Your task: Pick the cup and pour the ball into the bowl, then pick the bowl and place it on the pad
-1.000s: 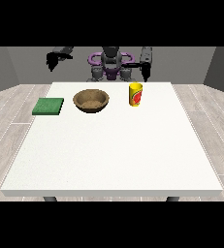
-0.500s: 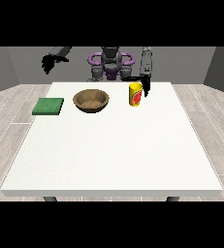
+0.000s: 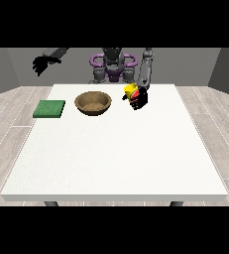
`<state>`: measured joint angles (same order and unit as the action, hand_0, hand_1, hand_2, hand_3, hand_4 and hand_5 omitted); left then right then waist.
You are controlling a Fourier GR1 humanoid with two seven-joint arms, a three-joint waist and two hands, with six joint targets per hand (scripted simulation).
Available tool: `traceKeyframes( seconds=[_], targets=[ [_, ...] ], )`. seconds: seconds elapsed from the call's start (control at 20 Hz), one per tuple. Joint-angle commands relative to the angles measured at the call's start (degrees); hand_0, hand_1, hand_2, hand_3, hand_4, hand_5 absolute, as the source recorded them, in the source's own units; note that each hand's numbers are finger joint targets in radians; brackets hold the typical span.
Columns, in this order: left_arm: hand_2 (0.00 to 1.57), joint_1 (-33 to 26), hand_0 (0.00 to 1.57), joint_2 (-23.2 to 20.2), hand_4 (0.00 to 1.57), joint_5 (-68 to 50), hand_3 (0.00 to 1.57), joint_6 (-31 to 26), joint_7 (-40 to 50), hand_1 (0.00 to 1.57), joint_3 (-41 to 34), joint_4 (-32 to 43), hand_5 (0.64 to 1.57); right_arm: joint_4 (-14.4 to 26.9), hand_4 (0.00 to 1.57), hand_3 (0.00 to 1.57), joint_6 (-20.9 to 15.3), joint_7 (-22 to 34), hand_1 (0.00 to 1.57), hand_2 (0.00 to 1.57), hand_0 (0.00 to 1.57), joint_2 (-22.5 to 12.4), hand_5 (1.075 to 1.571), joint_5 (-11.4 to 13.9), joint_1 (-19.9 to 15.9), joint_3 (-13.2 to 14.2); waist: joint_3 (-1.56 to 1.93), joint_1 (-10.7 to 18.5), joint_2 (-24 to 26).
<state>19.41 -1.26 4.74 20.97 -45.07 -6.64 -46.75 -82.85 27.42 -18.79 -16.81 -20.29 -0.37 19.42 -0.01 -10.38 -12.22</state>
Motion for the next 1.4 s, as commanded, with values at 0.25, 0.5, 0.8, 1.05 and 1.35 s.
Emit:
traceKeyframes(
  seconds=[0.25,0.5,0.8,1.05,1.35],
  targets=[
    [1.57,6.3,1.3,-3.6,1.23,10.2,1.57,9.3,13.6,1.3,5.0,3.2,1.555,6.4,0.38,0.0,3.0,4.8,0.0,0.0,0.0,-3.1,1.571,-3.1,-0.1,1.9,0.09,0.9,9.1],
    [1.57,12.6,1.32,-3.5,1.22,22.5,1.57,17.3,25.3,1.32,11.9,6.6,1.552,5.7,0.52,0.0,-1.0,14.4,0.0,0.0,0.0,-6.7,1.571,-4.6,-5.7,2.3,0.08,1.3,12.3],
    [1.57,18.1,1.22,-8.0,1.14,43.4,1.46,22.0,40.7,1.22,23.2,15.1,1.568,7.9,0.61,0.0,-4.8,13.4,0.0,0.0,0.0,-3.5,1.566,-0.1,-5.3,0.0,0.36,3.2,16.1],
    [1.57,23.5,1.22,-3.7,1.14,53.7,1.46,17.9,55.9,1.22,28.4,19.3,1.568,10.3,0.64,0.0,-5.0,15.8,0.0,0.0,0.0,-4.1,1.566,-0.7,-6.1,0.4,0.09,4.7,19.1],
    [1.57,29.5,0.79,1.1,1.08,61.4,1.24,8.9,71.5,0.79,35.2,17.6,1.567,16.6,0.64,0.0,-2.9,11.5,0.0,0.0,0.0,-5.2,1.565,-0.6,-6.5,2.5,0.08,6.1,19.4]
  ],
)
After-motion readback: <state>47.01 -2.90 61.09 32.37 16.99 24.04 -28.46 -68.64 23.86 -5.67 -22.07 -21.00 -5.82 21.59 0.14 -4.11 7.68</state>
